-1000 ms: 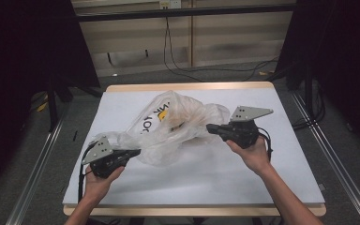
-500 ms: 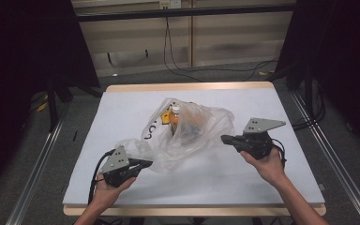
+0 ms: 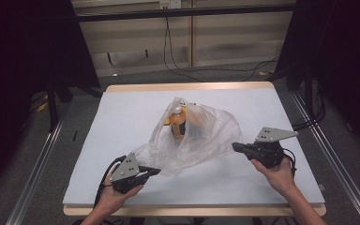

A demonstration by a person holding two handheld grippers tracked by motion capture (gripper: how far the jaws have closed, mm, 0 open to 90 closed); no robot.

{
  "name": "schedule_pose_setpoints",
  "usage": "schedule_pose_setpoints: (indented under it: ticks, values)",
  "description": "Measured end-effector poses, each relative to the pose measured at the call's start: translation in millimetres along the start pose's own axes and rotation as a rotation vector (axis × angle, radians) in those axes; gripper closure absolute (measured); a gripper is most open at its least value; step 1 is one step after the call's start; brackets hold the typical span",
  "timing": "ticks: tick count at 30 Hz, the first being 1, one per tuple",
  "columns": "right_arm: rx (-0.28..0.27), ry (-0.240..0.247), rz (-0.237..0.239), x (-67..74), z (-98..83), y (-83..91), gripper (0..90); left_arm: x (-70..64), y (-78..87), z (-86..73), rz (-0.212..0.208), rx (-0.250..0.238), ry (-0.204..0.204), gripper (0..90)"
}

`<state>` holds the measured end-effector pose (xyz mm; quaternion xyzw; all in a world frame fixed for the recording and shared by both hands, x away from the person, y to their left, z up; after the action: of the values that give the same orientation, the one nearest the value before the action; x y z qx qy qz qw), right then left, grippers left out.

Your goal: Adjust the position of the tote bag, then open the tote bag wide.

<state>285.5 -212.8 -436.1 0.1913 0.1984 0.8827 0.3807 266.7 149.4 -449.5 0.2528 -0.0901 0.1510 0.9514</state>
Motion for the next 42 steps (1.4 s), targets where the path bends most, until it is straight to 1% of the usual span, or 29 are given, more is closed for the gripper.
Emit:
schedule_pose_setpoints:
  ticks: [1, 2, 5, 6, 9, 10, 13, 15, 16, 19, 21, 23, 25, 26, 27, 28, 29, 30, 31, 32, 33, 34, 35, 37, 38, 39, 40, 41, 42]
  values:
    - [0.009, -0.003, -0.005, -1.0, -3.2, -0.6, 90.0, -1.7, -1.5, 0.0, -0.001, 0.003, -0.005, 90.0]
    - [0.018, -0.003, -0.009, -2.1, -6.1, -1.2, 90.0, -3.9, -3.4, -0.2, -0.017, 0.008, -0.009, 90.0]
    - [0.046, -0.013, -0.019, -5.5, -15.1, -2.2, 90.0, -9.3, -8.5, -0.9, -0.038, 0.021, -0.027, 90.0]
    - [0.063, -0.011, -0.023, -6.3, -19.6, -2.0, 90.0, -10.9, -9.8, -1.5, -0.047, 0.025, -0.026, 90.0]
    - [0.080, -0.021, -0.030, -8.7, -28.2, 1.3, 90.0, -16.5, -15.7, -4.1, -0.074, 0.047, -0.030, 90.0]
    - [0.084, -0.027, -0.033, -9.1, -30.7, 2.3, 90.0, -17.4, -17.1, -4.4, -0.089, 0.045, -0.033, 90.0]
    - [0.101, -0.029, -0.040, -9.5, -35.7, 1.7, 90.0, -20.2, -19.3, -3.3, -0.105, 0.040, -0.032, 90.0]
    - [0.113, -0.032, -0.039, -10.6, -39.2, -0.1, 90.0, -21.6, -19.0, -3.1, -0.103, 0.052, -0.036, 90.0]
    - [0.119, -0.031, -0.043, -11.6, -41.1, -1.2, 90.0, -22.1, -19.2, -2.6, -0.109, 0.041, -0.035, 90.0]
    - [0.127, -0.035, -0.041, -11.1, -44.7, -3.1, 90.0, -21.2, -17.0, -3.2, -0.117, 0.025, -0.002, 90.0]
    - [0.109, -0.043, -0.032, -9.5, -42.4, -1.3, 90.0, -18.8, -15.3, -4.4, -0.130, 0.006, 0.022, 90.0]
    - [0.086, -0.049, -0.021, -8.2, -39.8, 0.7, 90.0, -15.6, -13.6, -5.8, -0.127, -0.016, 0.056, 89.4]
    - [0.060, -0.050, -0.012, -6.4, -36.7, 3.3, 90.0, -12.9, -11.1, -6.8, -0.112, -0.018, 0.073, 82.7]
    - [0.046, -0.050, -0.008, -5.6, -34.9, 4.5, 90.0, -11.2, -9.7, -6.8, -0.107, -0.030, 0.084, 80.2]
    - [0.029, -0.049, -0.010, -4.4, -32.2, 5.9, 89.5, -9.9, -7.7, -7.0, -0.097, -0.024, 0.084, 75.7]
    - [0.018, -0.049, -0.003, -3.6, -30.4, 6.6, 86.2, -9.0, -5.8, -7.3, -0.089, -0.028, 0.090, 70.1]
    - [0.007, -0.041, 0.002, -2.4, -28.1, 7.7, 82.7, -8.5, -4.0, -7.5, -0.081, -0.039, 0.104, 66.9]
    - [-0.009, -0.036, -0.009, -1.5, -25.6, 9.3, 77.5, -7.7, -1.6, -8.1, -0.068, -0.040, 0.112, 63.3]
    - [-0.019, -0.043, -0.012, -0.7, -23.3, 10.7, 77.2, -7.0, 1.3, -8.9, -0.054, -0.043, 0.126, 59.4]
    - [-0.032, -0.041, 0.001, 0.7, -21.1, 12.2, 76.4, -5.9, 5.7, -10.0, -0.035, -0.038, 0.135, 56.2]
    - [-0.045, -0.042, 0.002, 2.2, -18.9, 13.7, 72.5, -6.4, 11.7, -11.2, -0.028, -0.050, 0.156, 52.9]
    - [-0.054, -0.049, 0.009, 4.2, -16.4, 14.7, 70.7, -7.2, 15.5, -12.0, -0.016, -0.053, 0.166, 51.5]
    - [-0.062, -0.043, 0.011, 5.6, -14.6, 15.0, 69.6, -8.3, 22.4, -14.1, 0.008, -0.045, 0.164, 49.8]
    - [-0.073, -0.038, 0.028, 10.1, -9.4, 14.7, 62.2, -9.9, 31.5, -16.3, 0.026, -0.055, 0.173, 46.7]
    - [-0.080, -0.037, 0.032, 12.7, -6.5, 14.4, 60.6, -10.0, 37.1, -16.8, 0.039, -0.063, 0.172, 45.5]
    - [-0.086, -0.028, 0.036, 15.1, -3.6, 13.5, 59.6, -9.8, 43.8, -16.3, 0.064, -0.074, 0.174, 45.3]
    - [-0.086, -0.024, 0.042, 18.9, 0.0, 12.5, 56.7, -9.6, 48.6, -15.5, 0.068, -0.090, 0.174, 45.1]
    - [-0.095, -0.017, 0.053, 21.5, 3.0, 11.3, 54.3, -9.6, 52.3, -15.0, 0.081, -0.088, 0.179, 44.9]
    - [-0.099, -0.021, 0.058, 23.2, 5.3, 10.8, 52.6, -9.3, 55.5, -14.1, 0.090, -0.109, 0.185, 44.9]
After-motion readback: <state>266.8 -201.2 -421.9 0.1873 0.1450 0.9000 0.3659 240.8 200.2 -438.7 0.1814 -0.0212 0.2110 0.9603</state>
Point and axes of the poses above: each handheld gripper's, and its own axes: y roughly backward along the jaws, z roughly out of its top, x roughly to its left, the point moved 4 cm from there along -y, roughly forward along the jaws, and after that the axes turned 9 degrees about -y, right-handed, at the moved point
